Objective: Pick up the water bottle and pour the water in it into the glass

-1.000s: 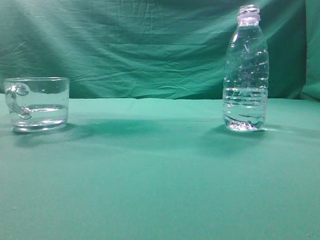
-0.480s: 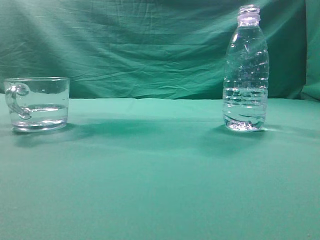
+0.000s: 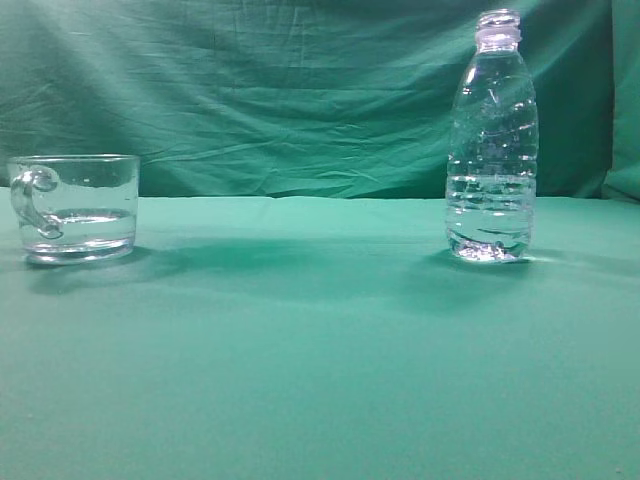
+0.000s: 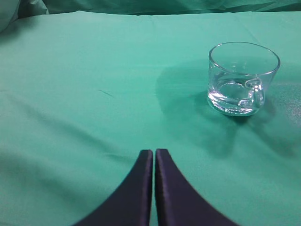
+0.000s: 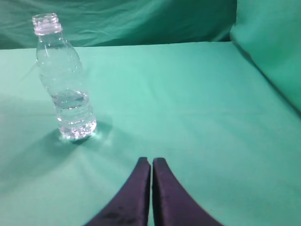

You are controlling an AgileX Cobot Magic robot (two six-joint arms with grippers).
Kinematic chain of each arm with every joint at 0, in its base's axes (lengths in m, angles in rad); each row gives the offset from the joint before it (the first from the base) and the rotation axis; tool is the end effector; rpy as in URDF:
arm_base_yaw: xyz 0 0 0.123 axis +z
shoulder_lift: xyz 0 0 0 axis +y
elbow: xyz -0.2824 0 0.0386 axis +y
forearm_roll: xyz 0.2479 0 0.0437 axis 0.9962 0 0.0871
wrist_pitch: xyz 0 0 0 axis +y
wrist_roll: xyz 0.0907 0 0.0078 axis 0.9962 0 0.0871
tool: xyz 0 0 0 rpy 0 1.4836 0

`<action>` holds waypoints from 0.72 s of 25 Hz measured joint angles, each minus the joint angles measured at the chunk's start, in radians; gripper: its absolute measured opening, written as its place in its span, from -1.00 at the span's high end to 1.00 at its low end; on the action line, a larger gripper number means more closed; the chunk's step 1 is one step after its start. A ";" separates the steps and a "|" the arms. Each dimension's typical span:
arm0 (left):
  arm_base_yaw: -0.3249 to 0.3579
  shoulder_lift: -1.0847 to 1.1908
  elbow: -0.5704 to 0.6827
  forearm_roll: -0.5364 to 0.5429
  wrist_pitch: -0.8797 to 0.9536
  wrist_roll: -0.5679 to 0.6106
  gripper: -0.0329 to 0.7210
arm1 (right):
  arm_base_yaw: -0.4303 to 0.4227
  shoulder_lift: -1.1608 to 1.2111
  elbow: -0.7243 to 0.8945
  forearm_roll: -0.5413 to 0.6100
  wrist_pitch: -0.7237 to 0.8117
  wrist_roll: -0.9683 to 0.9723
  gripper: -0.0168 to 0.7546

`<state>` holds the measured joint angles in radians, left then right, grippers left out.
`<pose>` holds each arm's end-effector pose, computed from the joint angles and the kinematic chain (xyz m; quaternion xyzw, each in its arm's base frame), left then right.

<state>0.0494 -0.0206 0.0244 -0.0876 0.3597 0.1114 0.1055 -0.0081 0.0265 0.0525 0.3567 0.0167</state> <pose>0.0525 -0.0002 0.1737 0.0013 0.7973 0.0115 0.6034 0.0527 0.0073 0.1725 -0.0213 0.8008 0.0585 0.5957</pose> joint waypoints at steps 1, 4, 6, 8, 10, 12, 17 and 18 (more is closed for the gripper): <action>0.000 0.000 0.000 0.000 0.000 0.000 0.91 | 0.000 0.000 0.000 0.002 0.013 -0.002 0.96; 0.000 0.000 0.000 0.000 0.000 0.000 0.91 | 0.000 0.000 0.002 0.004 0.027 -0.025 0.96; 0.000 0.000 0.000 0.000 0.000 0.000 0.91 | 0.000 0.000 0.002 0.004 0.029 -0.028 0.96; 0.000 0.000 0.000 0.000 0.000 0.000 0.91 | 0.000 0.000 0.002 0.006 0.037 -0.031 0.96; 0.000 0.000 0.000 0.000 0.000 0.000 0.91 | 0.000 0.000 0.002 0.006 0.043 -0.031 0.96; 0.000 0.000 0.000 0.000 0.000 0.000 0.91 | 0.000 0.000 0.002 0.006 0.043 -0.031 0.96; 0.000 0.000 0.000 0.000 0.000 0.000 0.91 | 0.000 0.000 0.002 0.006 0.044 -0.031 0.96; 0.000 0.000 0.000 0.000 0.000 0.000 0.91 | 0.000 0.000 0.002 0.006 0.044 -0.031 0.96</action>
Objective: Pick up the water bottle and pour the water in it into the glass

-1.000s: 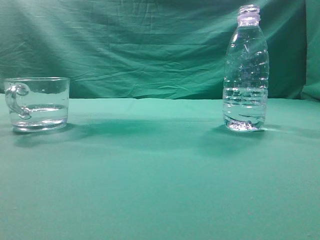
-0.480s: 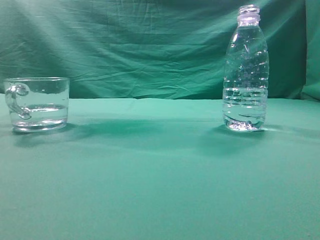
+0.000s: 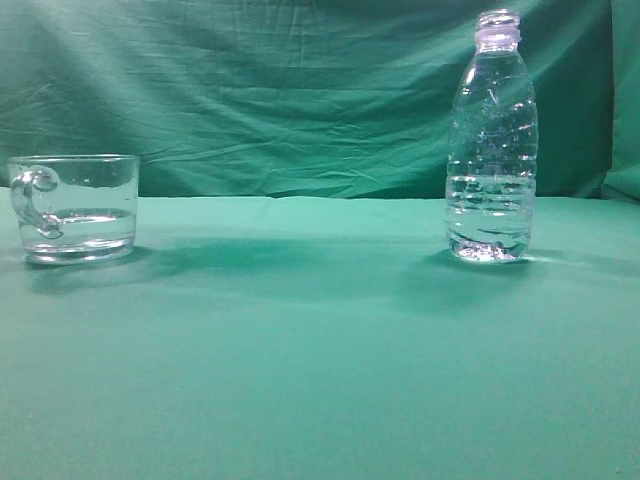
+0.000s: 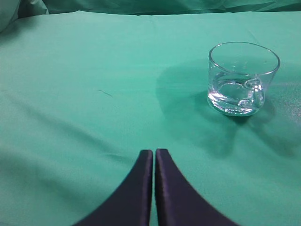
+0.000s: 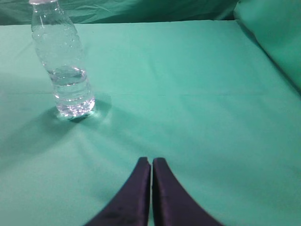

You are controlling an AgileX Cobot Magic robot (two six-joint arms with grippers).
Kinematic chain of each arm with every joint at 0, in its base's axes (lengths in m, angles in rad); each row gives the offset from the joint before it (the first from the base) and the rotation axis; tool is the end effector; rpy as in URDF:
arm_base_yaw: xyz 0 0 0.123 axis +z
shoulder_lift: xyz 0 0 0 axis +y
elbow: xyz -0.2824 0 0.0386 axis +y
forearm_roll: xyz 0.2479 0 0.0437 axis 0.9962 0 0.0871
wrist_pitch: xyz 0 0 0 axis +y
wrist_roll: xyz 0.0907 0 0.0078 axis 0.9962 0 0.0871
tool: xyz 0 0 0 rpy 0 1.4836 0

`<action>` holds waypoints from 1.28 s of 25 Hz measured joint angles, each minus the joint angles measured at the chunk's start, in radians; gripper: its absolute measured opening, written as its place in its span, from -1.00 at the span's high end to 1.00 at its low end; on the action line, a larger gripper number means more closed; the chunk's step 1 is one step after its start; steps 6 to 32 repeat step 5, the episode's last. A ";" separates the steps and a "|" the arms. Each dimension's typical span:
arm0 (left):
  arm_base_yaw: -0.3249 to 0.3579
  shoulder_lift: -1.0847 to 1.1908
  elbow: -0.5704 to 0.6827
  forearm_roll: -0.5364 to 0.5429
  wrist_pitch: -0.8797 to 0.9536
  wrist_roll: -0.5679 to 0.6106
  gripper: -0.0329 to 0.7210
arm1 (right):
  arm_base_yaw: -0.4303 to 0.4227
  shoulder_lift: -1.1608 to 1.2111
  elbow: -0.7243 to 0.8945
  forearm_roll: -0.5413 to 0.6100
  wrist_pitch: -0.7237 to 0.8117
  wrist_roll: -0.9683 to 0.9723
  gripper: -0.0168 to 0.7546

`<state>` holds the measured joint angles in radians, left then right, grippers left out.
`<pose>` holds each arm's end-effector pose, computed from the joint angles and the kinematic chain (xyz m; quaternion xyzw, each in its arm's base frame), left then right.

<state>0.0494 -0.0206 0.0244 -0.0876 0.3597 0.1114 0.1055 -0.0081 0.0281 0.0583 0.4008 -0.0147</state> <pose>0.0525 -0.0002 0.1737 0.0013 0.7973 0.0115 0.6034 0.0515 0.0075 0.1682 -0.0337 0.8138 0.0511 0.5779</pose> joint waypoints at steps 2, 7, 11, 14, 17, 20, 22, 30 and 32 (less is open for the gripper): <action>0.000 0.000 0.000 0.000 0.000 0.000 0.91 | 0.000 0.000 0.000 0.000 0.000 0.000 0.96; 0.000 0.000 0.000 0.000 0.000 0.000 0.91 | 0.000 0.000 0.000 0.000 0.000 0.000 0.96; 0.000 0.000 0.000 0.000 0.000 0.000 0.91 | 0.000 0.000 0.000 0.000 0.000 0.000 0.96; 0.000 0.000 0.000 0.000 0.000 0.000 0.91 | 0.000 0.000 0.000 0.000 0.000 0.000 0.96; 0.000 0.000 0.000 0.000 0.000 0.000 0.91 | 0.000 0.000 0.000 0.000 0.000 0.000 0.96; 0.000 0.000 0.000 0.000 0.000 0.000 0.91 | 0.000 0.000 0.000 0.000 0.000 0.000 0.96; 0.000 0.000 0.000 0.000 0.000 0.000 0.91 | 0.000 0.000 0.000 0.000 0.000 0.000 0.96; 0.000 0.000 0.000 0.000 0.000 0.000 0.91 | 0.000 0.000 0.000 0.000 0.000 0.000 0.96; 0.000 0.000 0.000 0.000 0.000 0.000 0.91 | 0.000 0.000 0.000 0.000 0.000 0.000 0.96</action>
